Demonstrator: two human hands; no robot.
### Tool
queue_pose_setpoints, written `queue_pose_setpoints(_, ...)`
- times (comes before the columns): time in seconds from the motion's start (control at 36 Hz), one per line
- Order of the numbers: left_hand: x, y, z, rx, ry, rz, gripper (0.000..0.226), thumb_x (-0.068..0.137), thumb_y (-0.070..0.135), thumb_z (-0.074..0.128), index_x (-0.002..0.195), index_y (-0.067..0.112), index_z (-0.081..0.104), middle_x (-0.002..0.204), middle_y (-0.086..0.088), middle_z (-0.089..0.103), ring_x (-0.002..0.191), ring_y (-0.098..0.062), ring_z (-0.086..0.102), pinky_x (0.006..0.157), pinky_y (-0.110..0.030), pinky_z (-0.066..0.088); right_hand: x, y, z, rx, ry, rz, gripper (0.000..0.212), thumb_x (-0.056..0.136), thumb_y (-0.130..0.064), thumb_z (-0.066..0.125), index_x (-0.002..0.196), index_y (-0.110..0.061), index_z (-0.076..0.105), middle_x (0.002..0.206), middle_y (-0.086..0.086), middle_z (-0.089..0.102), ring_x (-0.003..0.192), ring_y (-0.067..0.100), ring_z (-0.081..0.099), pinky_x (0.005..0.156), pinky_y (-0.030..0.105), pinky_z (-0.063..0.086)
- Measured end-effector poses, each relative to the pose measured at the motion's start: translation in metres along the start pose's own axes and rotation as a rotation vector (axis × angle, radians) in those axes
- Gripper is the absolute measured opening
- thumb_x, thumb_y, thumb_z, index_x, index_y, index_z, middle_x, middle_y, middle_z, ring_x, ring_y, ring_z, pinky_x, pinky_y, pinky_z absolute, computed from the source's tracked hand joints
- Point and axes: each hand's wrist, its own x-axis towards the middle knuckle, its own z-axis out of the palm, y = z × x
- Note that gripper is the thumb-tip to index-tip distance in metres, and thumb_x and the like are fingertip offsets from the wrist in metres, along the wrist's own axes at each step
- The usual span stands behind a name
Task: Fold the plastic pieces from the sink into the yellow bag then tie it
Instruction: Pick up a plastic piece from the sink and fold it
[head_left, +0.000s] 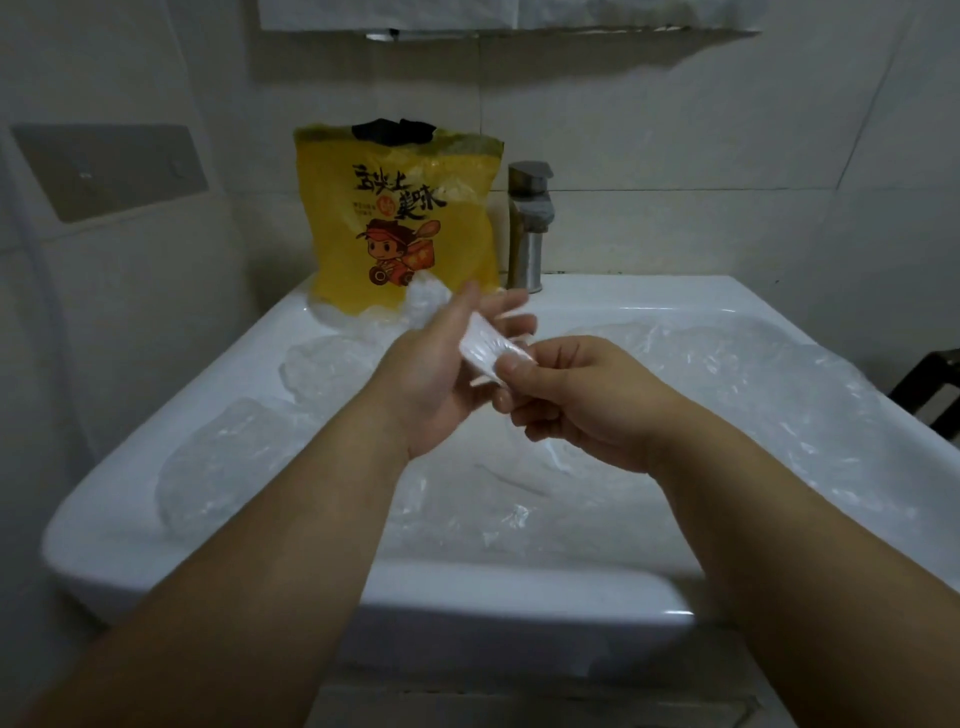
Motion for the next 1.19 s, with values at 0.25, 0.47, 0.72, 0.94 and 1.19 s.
queue_pose_setpoints(0.25,-0.002,0.0,-0.006,0.049,0.24,0.143,0.024,0.093,0.034,0.059,0.082,0.014,0.067,0.069,0.004,0.067,0.06,-0.003,0.059,0.051,-0.015,0.047,-0.001,-0.004,-0.01,0.056,0.112,0.076,0.013,0.093,-0.015,0.059,0.091,-0.004,0.067,0.071,0.007,0.066,0.057,0.011,0.057,0.056,0.022,0.052)
queue_pose_setpoints(0.47,-0.003,0.0,-0.013,0.185,0.231,0.202,0.01,0.087,0.018,0.067,0.082,0.01,0.066,0.065,-0.001,0.063,0.058,-0.004,0.061,0.054,-0.014,0.051,-0.001,-0.007,-0.019,0.146,0.231,0.041,0.007,0.089,-0.004,0.061,0.09,-0.003,0.068,0.071,0.009,0.063,0.054,0.008,0.059,0.056,0.02,0.054)
queue_pose_setpoints(0.72,-0.012,0.0,-0.013,0.346,-0.017,0.052,0.015,0.098,0.012,0.051,0.094,0.014,0.065,0.074,-0.003,0.074,0.062,-0.006,0.065,0.057,-0.016,0.054,-0.005,-0.011,-0.037,0.126,0.258,-0.043,0.019,0.089,0.004,0.057,0.081,-0.008,0.07,0.06,0.003,0.06,0.056,0.011,0.055,0.052,0.022,0.05)
queue_pose_setpoints(0.94,-0.016,0.009,-0.011,0.091,-0.097,0.056,0.025,0.096,-0.003,0.044,0.094,0.011,0.064,0.069,-0.008,0.071,0.058,-0.008,0.065,0.055,-0.016,0.055,-0.007,-0.012,-0.038,0.221,0.205,-0.098,0.024,0.09,0.009,0.051,0.08,-0.006,0.067,0.059,0.007,0.06,0.055,0.014,0.057,0.051,0.024,0.05)
queue_pose_setpoints(1.19,-0.014,0.008,-0.012,0.068,-0.046,0.079,0.026,0.093,-0.007,0.044,0.081,0.005,0.063,0.062,-0.008,0.068,0.053,-0.009,0.063,0.051,-0.017,0.054,-0.007,-0.012,-0.036,0.195,0.212,-0.133,0.037,0.086,0.013,0.049,0.063,-0.005,0.072,0.054,0.01,0.06,0.055,0.02,0.056,0.053,0.027,0.054)
